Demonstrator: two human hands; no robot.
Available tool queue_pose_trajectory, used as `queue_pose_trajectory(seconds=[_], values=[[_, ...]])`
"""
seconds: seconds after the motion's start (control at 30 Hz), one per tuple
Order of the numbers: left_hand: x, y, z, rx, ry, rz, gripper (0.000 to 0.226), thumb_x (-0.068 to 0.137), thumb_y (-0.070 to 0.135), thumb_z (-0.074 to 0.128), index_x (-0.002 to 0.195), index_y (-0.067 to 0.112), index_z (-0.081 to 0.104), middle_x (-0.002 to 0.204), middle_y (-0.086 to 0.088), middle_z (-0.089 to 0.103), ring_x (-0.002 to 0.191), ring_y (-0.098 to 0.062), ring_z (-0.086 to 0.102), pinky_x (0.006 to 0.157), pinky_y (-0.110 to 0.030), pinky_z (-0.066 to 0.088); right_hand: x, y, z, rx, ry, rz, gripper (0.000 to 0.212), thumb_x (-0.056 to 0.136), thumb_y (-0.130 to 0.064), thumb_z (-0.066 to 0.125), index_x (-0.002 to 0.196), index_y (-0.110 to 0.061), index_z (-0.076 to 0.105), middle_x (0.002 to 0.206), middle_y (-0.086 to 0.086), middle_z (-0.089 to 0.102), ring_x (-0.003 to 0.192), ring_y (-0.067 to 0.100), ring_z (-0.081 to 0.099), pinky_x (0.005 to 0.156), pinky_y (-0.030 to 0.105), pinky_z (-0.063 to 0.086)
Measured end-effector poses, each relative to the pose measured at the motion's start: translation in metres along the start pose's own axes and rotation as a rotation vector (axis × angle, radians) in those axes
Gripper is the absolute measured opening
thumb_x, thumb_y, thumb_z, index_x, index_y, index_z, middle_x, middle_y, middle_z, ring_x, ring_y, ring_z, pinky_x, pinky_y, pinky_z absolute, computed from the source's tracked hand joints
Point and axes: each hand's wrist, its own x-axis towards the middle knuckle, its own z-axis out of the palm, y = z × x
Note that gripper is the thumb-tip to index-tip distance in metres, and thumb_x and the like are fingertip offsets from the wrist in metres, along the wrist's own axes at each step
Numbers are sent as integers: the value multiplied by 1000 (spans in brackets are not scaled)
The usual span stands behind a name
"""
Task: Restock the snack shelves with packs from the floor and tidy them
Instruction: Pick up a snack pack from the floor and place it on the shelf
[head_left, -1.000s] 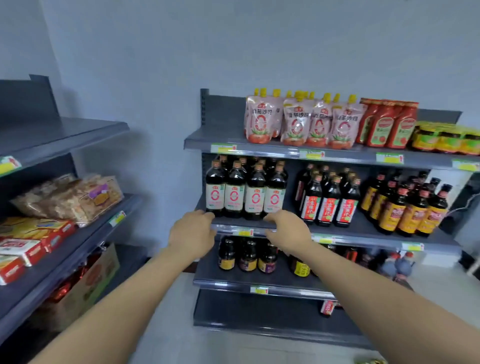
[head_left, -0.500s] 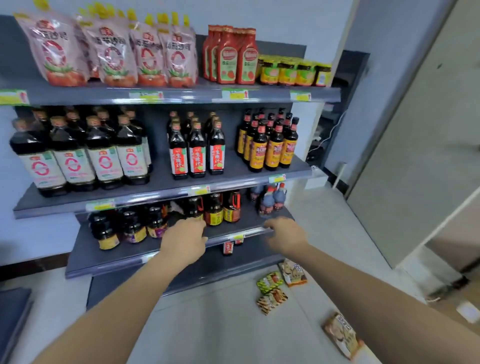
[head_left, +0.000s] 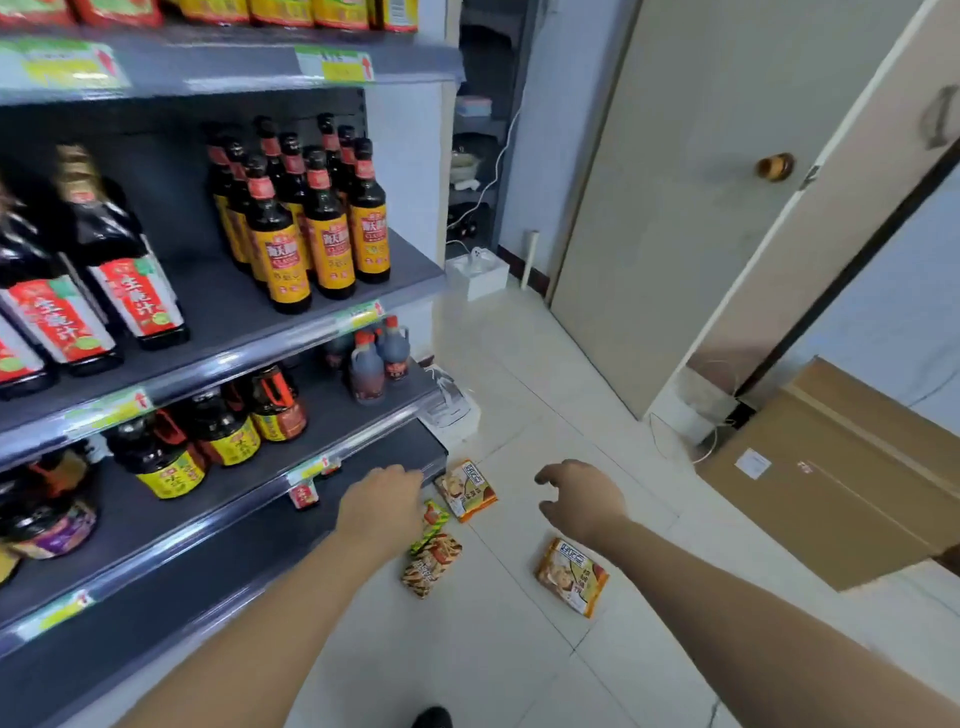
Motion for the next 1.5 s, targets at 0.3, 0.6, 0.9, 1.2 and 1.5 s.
queue_pose_trajectory(seconds=[0.3, 0.6, 0.9, 1.2, 1.5], values=[[152, 87, 69, 17, -167, 192, 28, 93, 26, 48, 118, 17, 59, 112, -4, 62, 101, -24, 61, 81, -37, 53, 80, 133, 32, 70, -86, 272, 41, 91, -23, 55, 131, -28, 54, 127, -2, 57, 121, 18, 50, 85, 28, 46], [259, 178, 176, 79, -348, 272, 27, 95, 24, 46, 117, 15, 57, 117, -6, 60, 107, -27, 58, 81, -38, 51, 138, 264, 108, 141, -241, 440, 38, 90, -21, 53, 126, -29, 57, 123, -1, 59, 116, 20, 53, 84, 32, 51], [337, 220, 328, 70, -489, 279, 32, 97, 27, 46, 125, 16, 56, 119, -5, 62, 109, -24, 59, 81, -35, 50, 189, 360, 232, 289, -371, 600, 39, 90, -23, 54, 129, -28, 56, 125, -5, 58, 117, 17, 54, 76, 24, 43], [400, 221, 520, 61, -613, 278, 28, 97, 25, 48, 121, 17, 58, 115, -2, 64, 101, -21, 62, 76, -30, 51, 250, 418, 408, 450, -422, 758, 38, 90, -26, 55, 129, -26, 56, 128, -4, 59, 118, 17, 54, 85, 29, 47], [457, 217, 699, -99, -781, 76, 44, 89, 28, 54, 131, 20, 44, 124, -10, 55, 111, -29, 57, 91, -43, 51, 311, 453, 562, 845, -445, 1011, 48, 91, -24, 57, 138, -15, 47, 133, 6, 57, 116, 22, 56, 90, 30, 46]])
